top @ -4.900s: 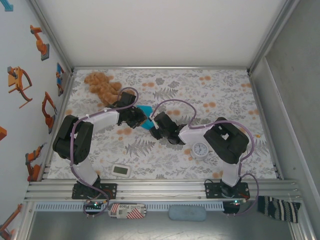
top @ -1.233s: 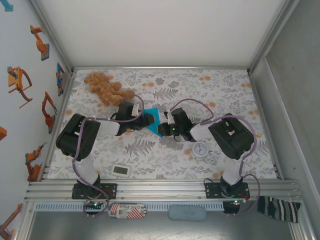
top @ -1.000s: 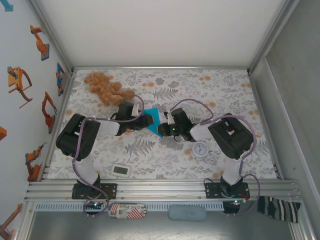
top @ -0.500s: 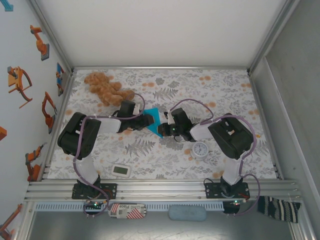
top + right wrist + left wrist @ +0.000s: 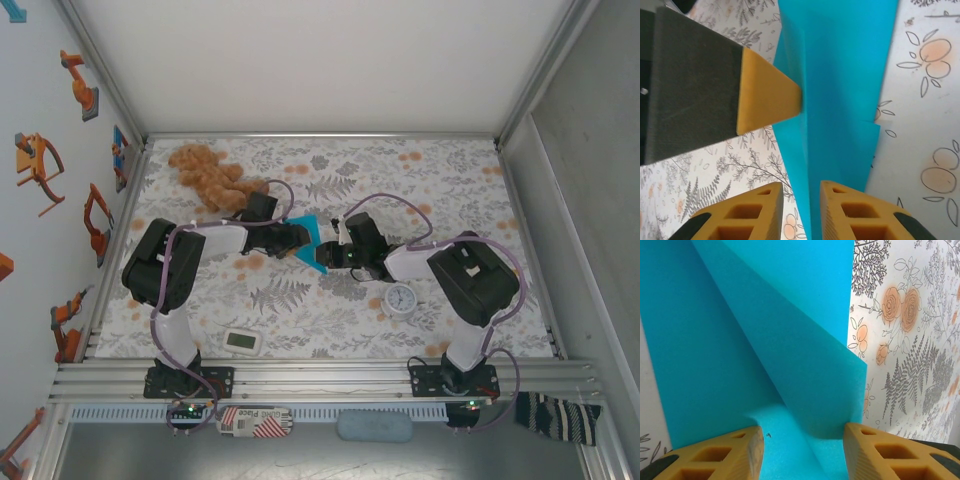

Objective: Fold a paper plane with a square sheet of paper (pick it up from the middle)
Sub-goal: Fourth fold the wing at the center of the table.

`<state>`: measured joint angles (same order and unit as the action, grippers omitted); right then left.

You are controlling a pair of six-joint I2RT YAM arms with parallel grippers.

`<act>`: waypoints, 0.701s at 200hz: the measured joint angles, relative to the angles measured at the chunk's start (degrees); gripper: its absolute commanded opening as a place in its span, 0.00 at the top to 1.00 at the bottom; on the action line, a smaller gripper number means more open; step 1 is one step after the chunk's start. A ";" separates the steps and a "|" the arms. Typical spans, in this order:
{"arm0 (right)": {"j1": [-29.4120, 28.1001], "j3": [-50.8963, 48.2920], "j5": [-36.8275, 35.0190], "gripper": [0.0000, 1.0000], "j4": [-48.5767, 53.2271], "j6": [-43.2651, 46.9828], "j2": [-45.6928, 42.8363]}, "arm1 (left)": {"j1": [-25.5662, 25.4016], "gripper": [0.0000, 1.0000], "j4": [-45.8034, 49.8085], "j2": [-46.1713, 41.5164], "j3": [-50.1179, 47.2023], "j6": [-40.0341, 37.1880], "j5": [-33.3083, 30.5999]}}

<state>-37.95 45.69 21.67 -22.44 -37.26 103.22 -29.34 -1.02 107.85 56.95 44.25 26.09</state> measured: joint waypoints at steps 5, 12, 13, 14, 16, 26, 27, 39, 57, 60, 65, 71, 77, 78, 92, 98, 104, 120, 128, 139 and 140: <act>0.00 0.00 -0.20 0.74 0.46 0.20 0.00 | 0.00 0.51 0.04 0.02 0.04 0.00 0.00; 0.00 0.02 -0.37 0.74 1.07 0.46 0.00 | 0.00 0.51 0.11 0.02 0.07 0.00 0.02; 0.00 0.02 -0.39 0.74 1.11 0.46 0.00 | 0.00 0.51 0.13 0.02 0.07 0.00 0.02; 0.00 0.02 -0.42 0.74 1.20 0.50 0.00 | 0.00 0.51 0.13 0.02 0.07 0.00 0.04; -0.04 0.04 -0.55 0.74 1.42 0.68 0.00 | 0.00 0.51 0.13 0.02 0.09 0.00 0.02; -0.17 0.17 -1.01 0.74 2.56 1.14 0.00 | 0.00 0.51 0.15 0.02 0.11 0.00 0.07; -0.17 0.20 -1.05 0.74 2.62 1.16 0.02 | 0.00 0.51 0.17 0.02 0.11 0.00 0.07; -0.46 0.79 -1.73 0.73 4.02 1.77 0.24 | 0.00 0.51 0.17 0.02 0.11 0.00 0.09; -0.87 2.27 -2.27 0.73 5.51 2.64 1.03 | 0.00 0.51 0.17 0.02 0.11 0.00 0.11; -0.92 2.56 -2.40 0.73 5.73 2.82 1.18 | 0.00 0.51 0.17 0.02 0.11 0.00 0.11; -0.98 2.97 -2.56 0.73 5.99 2.93 1.40 | 0.00 0.51 0.17 0.02 0.11 0.00 0.11; -1.09 3.45 -2.82 0.73 6.27 3.13 1.64 | 0.00 0.50 0.17 0.02 0.11 0.00 0.11; -1.14 3.80 -3.04 0.73 6.45 3.39 1.84 | 0.00 0.50 0.17 0.02 0.11 0.00 0.13; -1.16 3.85 -3.08 0.73 6.49 3.45 1.84 | 0.00 0.50 0.17 0.02 0.11 0.00 0.13; -1.25 4.55 -3.34 0.74 6.97 3.91 2.23 | 0.00 0.50 0.15 0.07 0.11 0.00 0.17; -1.27 4.83 -3.34 0.74 7.19 4.13 2.45 | 0.02 0.50 0.17 0.09 0.15 0.00 0.24; -1.29 5.09 -3.39 0.74 7.28 4.33 2.73 | 0.02 0.50 0.20 0.13 0.22 0.00 0.33; -1.42 5.95 -3.56 0.75 7.96 4.76 3.54 | 0.02 0.49 0.26 0.15 0.28 0.00 0.46; -1.49 6.38 -3.56 0.75 8.26 4.90 4.04 | 0.02 0.50 0.28 0.20 0.31 0.00 0.55; -1.62 6.97 -3.56 0.76 8.52 5.16 4.76 | 0.02 0.50 0.31 0.22 0.33 0.02 0.59; -1.64 6.97 -3.56 0.76 8.55 5.18 4.81 | 0.02 0.50 0.31 0.22 0.33 0.02 0.59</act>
<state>-39.59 52.66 18.11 -13.89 -32.08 108.03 -29.32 -0.71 108.07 57.28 44.27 26.68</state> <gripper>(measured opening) 0.246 0.503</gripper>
